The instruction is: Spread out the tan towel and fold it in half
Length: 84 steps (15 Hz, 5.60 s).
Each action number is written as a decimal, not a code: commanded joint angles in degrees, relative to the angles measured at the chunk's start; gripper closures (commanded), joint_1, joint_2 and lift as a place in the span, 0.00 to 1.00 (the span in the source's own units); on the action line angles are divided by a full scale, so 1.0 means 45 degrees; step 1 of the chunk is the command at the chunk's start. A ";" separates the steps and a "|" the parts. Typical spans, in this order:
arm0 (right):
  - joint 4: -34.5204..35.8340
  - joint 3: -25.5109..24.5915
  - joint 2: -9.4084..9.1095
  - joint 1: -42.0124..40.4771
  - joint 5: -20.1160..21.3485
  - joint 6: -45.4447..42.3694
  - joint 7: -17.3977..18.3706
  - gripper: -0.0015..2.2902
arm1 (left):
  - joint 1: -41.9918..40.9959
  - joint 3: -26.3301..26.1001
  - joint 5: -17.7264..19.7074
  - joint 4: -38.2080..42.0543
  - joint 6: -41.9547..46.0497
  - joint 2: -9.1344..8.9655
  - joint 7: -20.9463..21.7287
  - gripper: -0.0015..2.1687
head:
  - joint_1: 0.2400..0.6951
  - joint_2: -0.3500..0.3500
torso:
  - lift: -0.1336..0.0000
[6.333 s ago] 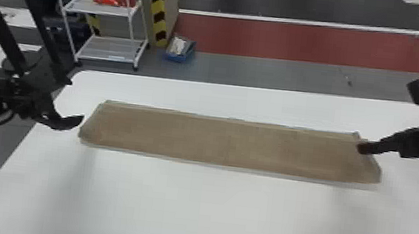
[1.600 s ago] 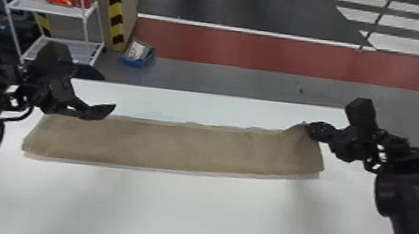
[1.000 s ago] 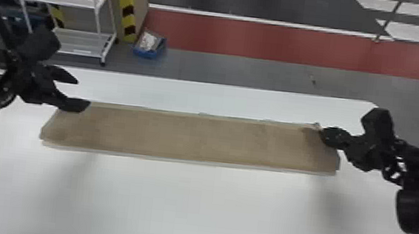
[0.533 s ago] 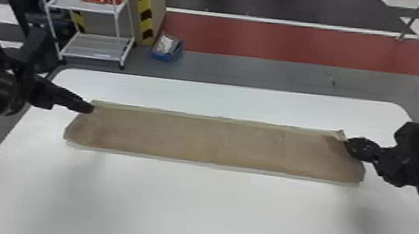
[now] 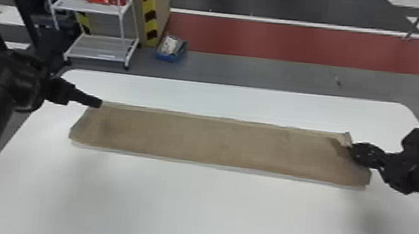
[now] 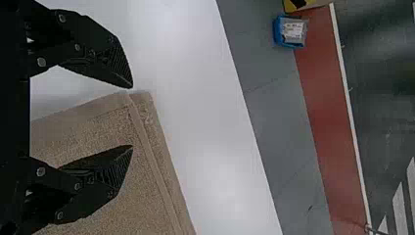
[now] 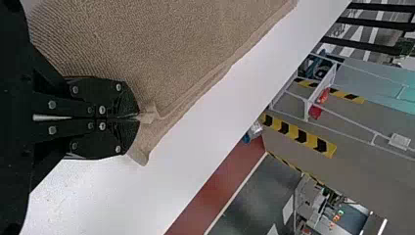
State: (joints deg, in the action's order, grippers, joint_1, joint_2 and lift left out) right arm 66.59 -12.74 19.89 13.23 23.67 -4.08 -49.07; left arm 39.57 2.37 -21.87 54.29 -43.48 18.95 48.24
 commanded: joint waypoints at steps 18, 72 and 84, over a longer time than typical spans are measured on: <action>0.1647 -0.0216 0.0853 -0.1788 -0.1197 0.0001 -0.0425 0.62 | 0.0229 0.0098 -0.0276 -0.0697 -0.0329 -0.0655 -0.0955 0.30 | 1.00 0.49 | 0.07; 0.2916 -0.0997 0.0541 -0.1866 -0.1060 0.2110 -0.0893 0.62 | -0.0337 0.0547 0.0759 -0.0462 0.1898 -0.0382 -0.1912 0.84 | 1.00 0.48 | 0.07; 0.2643 -0.1173 0.0619 -0.1378 -0.1060 0.2110 -0.0659 0.62 | -0.0337 0.0605 0.0954 -0.0521 0.2445 -0.0558 -0.2283 0.84 | 1.00 0.46 | 0.07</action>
State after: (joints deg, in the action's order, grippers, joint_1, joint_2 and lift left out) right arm 79.00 -18.22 22.75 6.35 18.48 5.33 -52.03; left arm 38.06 5.06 -17.80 51.91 -32.85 16.56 37.94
